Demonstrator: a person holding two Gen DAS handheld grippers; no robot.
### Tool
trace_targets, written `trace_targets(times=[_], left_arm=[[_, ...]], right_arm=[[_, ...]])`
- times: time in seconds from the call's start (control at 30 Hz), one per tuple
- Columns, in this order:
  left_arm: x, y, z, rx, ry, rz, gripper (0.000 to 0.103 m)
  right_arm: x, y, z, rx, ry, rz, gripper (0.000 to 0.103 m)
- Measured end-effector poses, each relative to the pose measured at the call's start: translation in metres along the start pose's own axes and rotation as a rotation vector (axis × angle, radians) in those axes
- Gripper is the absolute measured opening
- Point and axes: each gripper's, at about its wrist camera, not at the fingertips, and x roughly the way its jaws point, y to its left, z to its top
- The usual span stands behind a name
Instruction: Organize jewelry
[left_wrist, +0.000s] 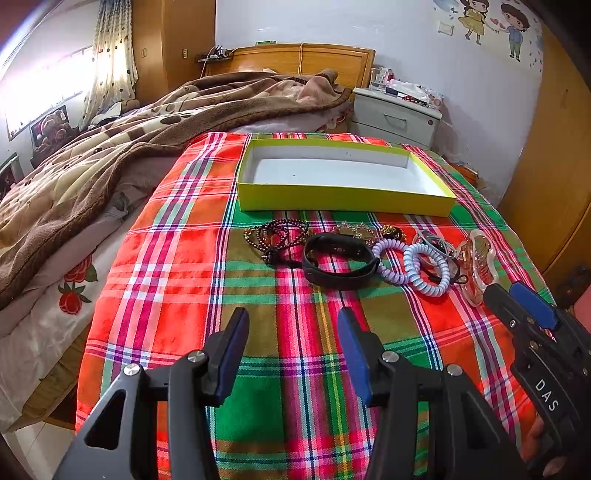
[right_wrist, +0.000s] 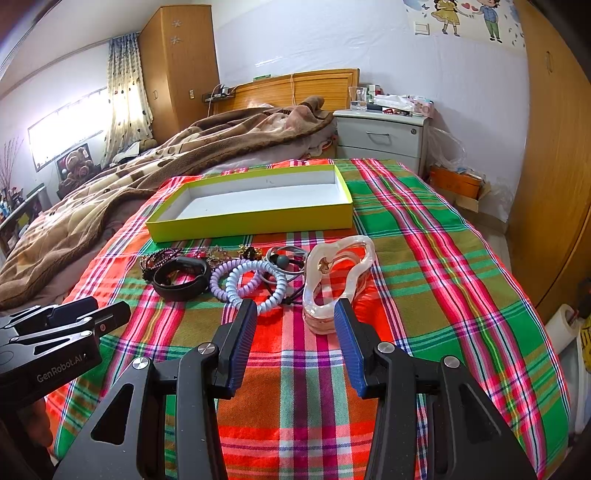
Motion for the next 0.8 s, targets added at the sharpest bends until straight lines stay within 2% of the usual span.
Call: trace_targets(times=[0.37, 0.6, 0.8], left_arm=[[0.0, 0.001, 0.0, -0.003, -0.001, -0.007, 0.052], [0.004, 0.007, 0.005, -0.013, 0.01, -0.066, 0.052], [0.012, 0.009, 0.01, -0.017, 0.035, -0.129, 0.052]], right_arm=[[-0.004, -0.006, 0.003, 0.013, -0.015, 0.002, 0.045], [-0.01, -0.028, 0.009, 0.067, -0.047, -0.035, 0.045], [0.004, -0.045, 0.021, 0.099, -0.012, -0.065, 0.045]])
